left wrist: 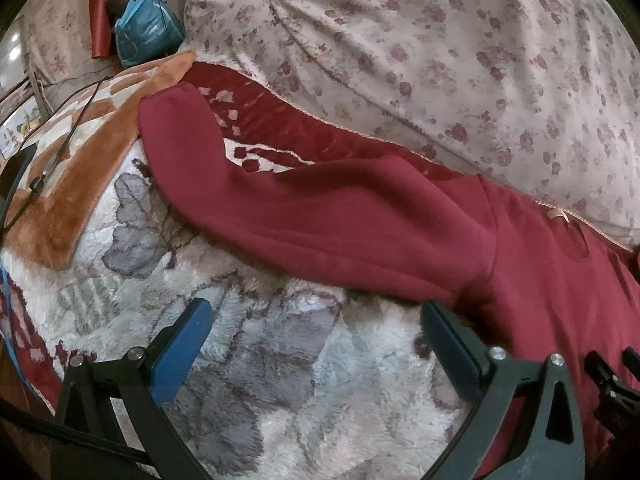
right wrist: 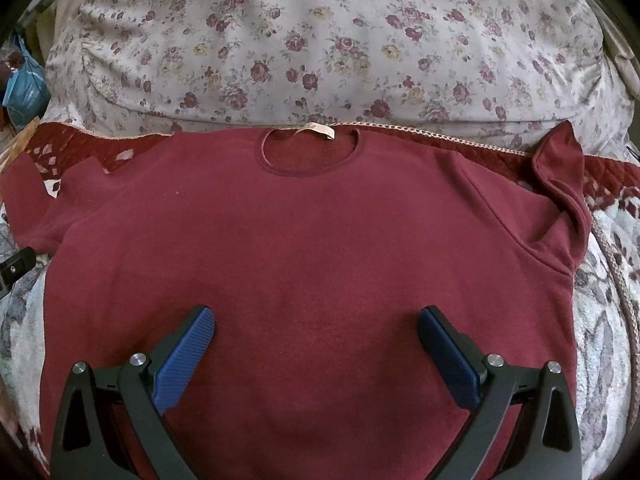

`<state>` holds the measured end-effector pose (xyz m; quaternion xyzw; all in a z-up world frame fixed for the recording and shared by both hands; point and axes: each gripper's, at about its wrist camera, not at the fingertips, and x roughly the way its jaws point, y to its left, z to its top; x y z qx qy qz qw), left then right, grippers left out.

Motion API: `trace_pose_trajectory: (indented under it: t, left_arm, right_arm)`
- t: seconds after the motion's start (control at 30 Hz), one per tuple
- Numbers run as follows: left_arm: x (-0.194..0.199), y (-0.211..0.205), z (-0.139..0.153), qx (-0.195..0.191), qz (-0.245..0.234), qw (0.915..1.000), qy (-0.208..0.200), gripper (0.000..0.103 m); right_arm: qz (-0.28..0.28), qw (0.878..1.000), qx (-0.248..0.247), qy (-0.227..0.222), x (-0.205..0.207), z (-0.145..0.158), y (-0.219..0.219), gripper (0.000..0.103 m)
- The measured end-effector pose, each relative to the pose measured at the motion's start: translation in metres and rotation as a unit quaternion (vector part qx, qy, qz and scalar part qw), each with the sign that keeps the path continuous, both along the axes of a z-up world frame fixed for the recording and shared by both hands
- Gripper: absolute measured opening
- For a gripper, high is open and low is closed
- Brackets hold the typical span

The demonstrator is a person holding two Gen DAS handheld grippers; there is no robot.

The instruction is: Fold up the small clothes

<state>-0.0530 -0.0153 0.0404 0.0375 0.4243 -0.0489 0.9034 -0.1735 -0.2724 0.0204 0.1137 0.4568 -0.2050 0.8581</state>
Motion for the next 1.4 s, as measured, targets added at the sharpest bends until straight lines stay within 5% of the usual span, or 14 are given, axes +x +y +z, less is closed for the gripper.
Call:
trace_pose_trajectory:
  t: [0.43,0.87,1.03,1.07,1.13,1.17,1.4]
  left_arm:
    - [0.012,0.021,0.007,-0.027,0.024,0.9993,0.004,0.103]
    - [0.125,0.115,0.034,0.004,0.183,0.9829,-0.017,0.102]
    - [0.168,0.124,0.020,0.030,0.190,0.9812,-0.008,0.072]
    - [0.173,0.123,0.018,0.044,0.190,0.9807,-0.010,0.062]
    - [0.181,0.117,0.014,0.053,0.172,0.9836,-0.011,0.022]
    - [0.183,0.117,0.013,0.052,0.169,0.9842,-0.004,0.014]
    - [0.143,0.082,0.055,-0.033,0.083,0.9957,-0.025,0.008]
  right_arm:
    - [0.000,1.000,0.002,-0.001,0.001,-0.001,0.000,0.103]
    - [0.001,1.000,0.011,-0.013,-0.001,-0.003,-0.001,0.103]
    - [0.001,1.000,0.012,-0.014,-0.002,-0.003,0.001,0.103]
    - [0.001,1.000,0.012,-0.014,-0.002,-0.003,0.000,0.103]
    - [0.001,1.000,0.012,-0.014,-0.002,-0.003,0.000,0.103]
    - [0.001,1.000,0.013,-0.014,-0.002,-0.003,0.000,0.103]
    - [0.000,1.000,0.013,-0.016,-0.001,-0.004,0.001,0.103]
